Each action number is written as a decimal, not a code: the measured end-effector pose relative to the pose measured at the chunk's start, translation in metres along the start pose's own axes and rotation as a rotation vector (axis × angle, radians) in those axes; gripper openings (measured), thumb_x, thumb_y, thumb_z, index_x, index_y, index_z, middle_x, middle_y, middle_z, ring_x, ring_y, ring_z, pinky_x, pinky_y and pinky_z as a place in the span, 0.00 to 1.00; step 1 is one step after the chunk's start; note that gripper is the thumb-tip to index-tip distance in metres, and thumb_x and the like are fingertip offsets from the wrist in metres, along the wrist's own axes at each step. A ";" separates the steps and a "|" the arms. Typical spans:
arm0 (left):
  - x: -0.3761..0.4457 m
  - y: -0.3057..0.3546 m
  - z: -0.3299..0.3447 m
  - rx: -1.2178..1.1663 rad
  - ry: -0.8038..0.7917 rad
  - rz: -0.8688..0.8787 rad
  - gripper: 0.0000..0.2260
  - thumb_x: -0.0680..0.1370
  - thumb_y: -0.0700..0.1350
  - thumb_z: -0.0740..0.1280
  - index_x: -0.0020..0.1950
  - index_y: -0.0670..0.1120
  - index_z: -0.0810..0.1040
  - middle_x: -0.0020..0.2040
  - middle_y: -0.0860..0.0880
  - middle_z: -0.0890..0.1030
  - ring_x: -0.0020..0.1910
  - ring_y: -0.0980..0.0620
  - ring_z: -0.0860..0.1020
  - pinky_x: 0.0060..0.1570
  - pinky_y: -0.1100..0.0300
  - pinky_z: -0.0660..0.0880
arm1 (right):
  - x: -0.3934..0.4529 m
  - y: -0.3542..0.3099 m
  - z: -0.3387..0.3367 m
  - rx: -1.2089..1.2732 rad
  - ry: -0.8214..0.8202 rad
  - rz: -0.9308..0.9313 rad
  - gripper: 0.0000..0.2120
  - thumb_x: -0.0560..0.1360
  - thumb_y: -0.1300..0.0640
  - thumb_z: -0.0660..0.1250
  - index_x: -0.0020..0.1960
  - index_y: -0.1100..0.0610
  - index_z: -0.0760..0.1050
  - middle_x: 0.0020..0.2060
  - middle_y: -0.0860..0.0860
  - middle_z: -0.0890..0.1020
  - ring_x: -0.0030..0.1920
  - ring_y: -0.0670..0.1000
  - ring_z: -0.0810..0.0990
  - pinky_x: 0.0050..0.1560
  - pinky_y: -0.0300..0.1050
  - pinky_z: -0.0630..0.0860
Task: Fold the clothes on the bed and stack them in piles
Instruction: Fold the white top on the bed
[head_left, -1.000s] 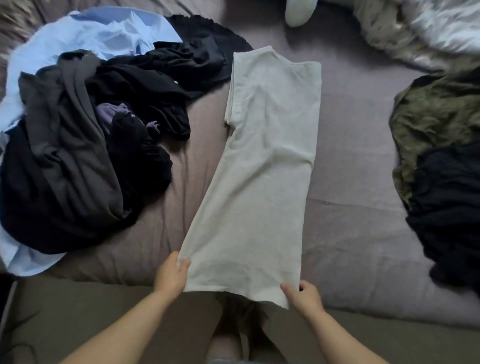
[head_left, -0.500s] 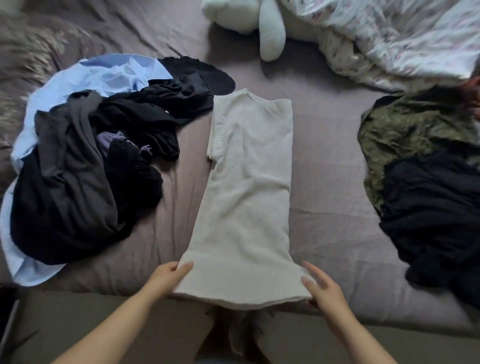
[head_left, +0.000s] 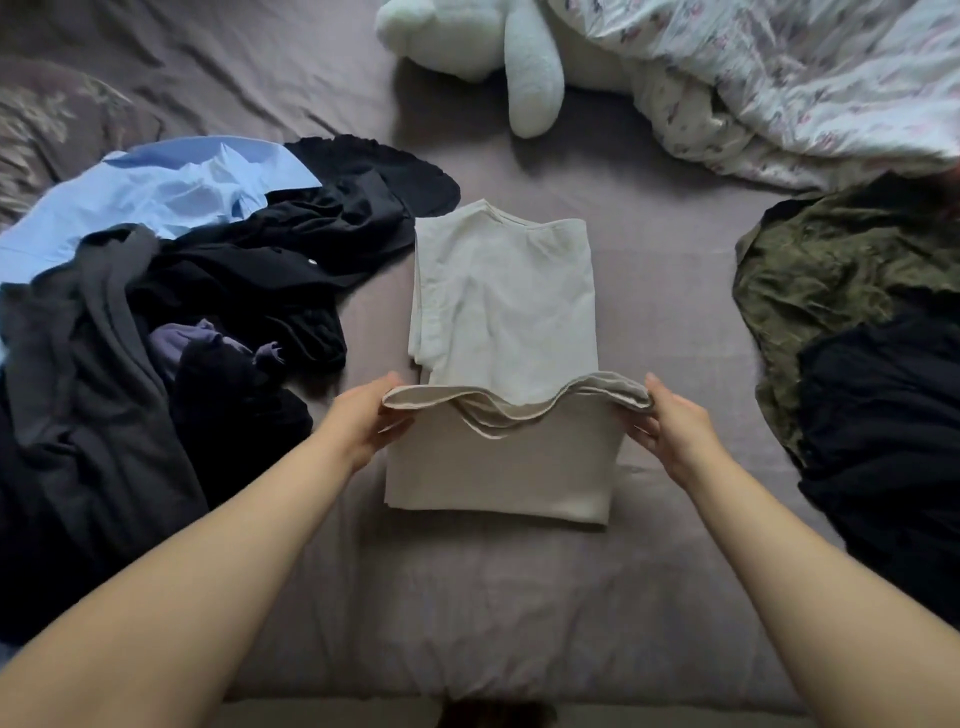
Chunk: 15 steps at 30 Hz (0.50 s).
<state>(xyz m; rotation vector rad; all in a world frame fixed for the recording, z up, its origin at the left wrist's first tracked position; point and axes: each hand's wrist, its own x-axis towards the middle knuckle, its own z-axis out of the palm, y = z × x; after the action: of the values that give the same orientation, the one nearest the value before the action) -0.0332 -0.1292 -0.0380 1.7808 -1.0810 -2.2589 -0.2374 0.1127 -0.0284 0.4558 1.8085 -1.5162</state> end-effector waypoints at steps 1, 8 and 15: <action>0.009 -0.002 0.005 -0.028 -0.021 -0.008 0.08 0.80 0.47 0.63 0.47 0.45 0.77 0.39 0.46 0.81 0.41 0.51 0.79 0.45 0.57 0.77 | 0.011 0.002 0.007 -0.004 -0.003 0.002 0.11 0.81 0.52 0.60 0.56 0.60 0.73 0.51 0.59 0.81 0.43 0.52 0.83 0.41 0.42 0.80; 0.046 -0.074 -0.001 0.677 0.428 0.114 0.25 0.76 0.54 0.67 0.69 0.44 0.68 0.66 0.40 0.69 0.63 0.39 0.71 0.64 0.53 0.67 | 0.028 0.076 0.011 -0.608 0.200 -0.014 0.28 0.75 0.52 0.71 0.69 0.63 0.68 0.62 0.59 0.76 0.60 0.57 0.76 0.56 0.44 0.69; 0.035 -0.108 0.001 0.641 0.367 0.010 0.34 0.66 0.62 0.72 0.61 0.41 0.73 0.61 0.40 0.76 0.59 0.40 0.75 0.58 0.54 0.72 | 0.013 0.119 -0.007 -0.471 0.041 0.251 0.18 0.75 0.51 0.70 0.57 0.62 0.76 0.50 0.57 0.81 0.48 0.55 0.79 0.44 0.46 0.75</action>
<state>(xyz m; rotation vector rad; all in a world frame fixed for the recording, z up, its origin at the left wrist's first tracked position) -0.0069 -0.0639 -0.1274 2.2596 -1.8415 -1.5628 -0.1687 0.1466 -0.1206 0.4590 1.9777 -0.8812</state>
